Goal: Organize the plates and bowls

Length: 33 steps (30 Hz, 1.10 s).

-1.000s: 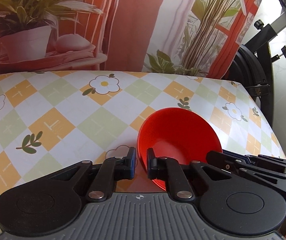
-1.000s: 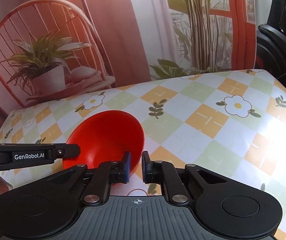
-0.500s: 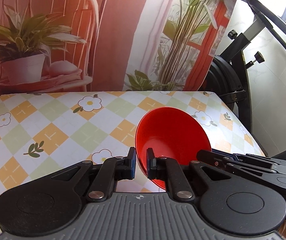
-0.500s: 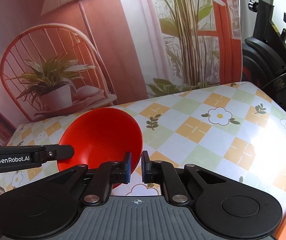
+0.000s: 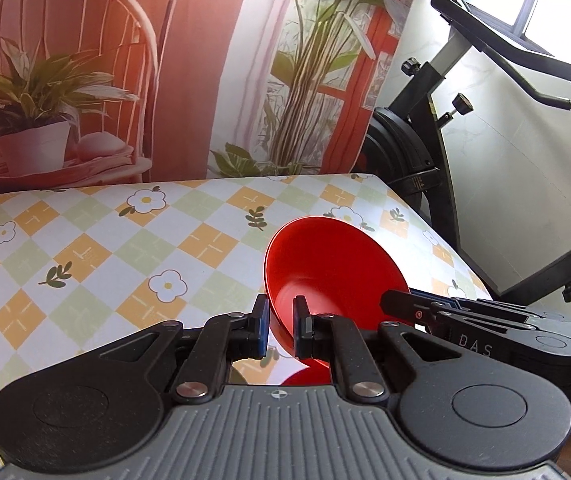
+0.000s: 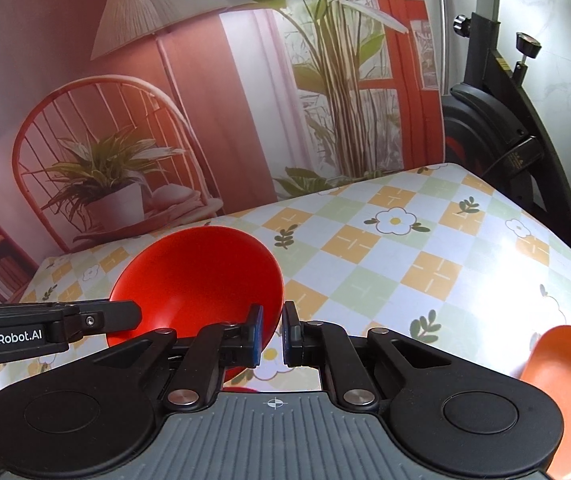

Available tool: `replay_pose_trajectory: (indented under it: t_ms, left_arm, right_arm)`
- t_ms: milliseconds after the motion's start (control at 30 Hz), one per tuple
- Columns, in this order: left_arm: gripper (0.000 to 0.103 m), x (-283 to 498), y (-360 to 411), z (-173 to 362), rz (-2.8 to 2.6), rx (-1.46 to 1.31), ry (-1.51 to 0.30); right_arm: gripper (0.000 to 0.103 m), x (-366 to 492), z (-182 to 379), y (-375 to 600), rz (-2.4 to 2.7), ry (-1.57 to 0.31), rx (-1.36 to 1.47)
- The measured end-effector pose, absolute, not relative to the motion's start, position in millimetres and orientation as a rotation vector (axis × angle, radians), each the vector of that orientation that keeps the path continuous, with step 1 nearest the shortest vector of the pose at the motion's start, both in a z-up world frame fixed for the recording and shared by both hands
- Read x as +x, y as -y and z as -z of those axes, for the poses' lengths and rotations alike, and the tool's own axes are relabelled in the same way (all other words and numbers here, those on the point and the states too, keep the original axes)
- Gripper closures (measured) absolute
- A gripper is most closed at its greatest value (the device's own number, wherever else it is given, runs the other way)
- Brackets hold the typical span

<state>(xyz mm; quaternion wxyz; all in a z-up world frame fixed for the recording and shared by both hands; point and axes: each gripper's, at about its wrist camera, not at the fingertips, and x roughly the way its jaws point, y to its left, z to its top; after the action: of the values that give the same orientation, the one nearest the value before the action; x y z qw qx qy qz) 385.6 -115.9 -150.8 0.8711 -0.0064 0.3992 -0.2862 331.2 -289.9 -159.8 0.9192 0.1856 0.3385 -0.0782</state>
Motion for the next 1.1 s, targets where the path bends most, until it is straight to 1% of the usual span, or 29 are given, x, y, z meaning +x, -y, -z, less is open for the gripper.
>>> replay_pose_trajectory:
  t_ms: [533, 733, 833, 1100]
  left_arm:
    - [0.09, 337, 105, 181, 0.633, -0.032, -0.923]
    - [0.09, 333, 110, 193, 0.611, 0.002, -0.946]
    - [0.09, 330, 113, 196, 0.593, 0.043, -0.942]
    - [0.09, 333, 109, 202, 0.574, 0.046, -0.964]
  right_arm:
    - [0.094, 274, 184, 276, 0.173, -0.76, 0.385]
    - [0.094, 270, 200, 278, 0.17, -0.789, 0.414]
    - [0.094, 270, 203, 276, 0.164, -0.794, 0.416]
    - [0.094, 273, 208, 274, 0.147, -0.809, 0.428]
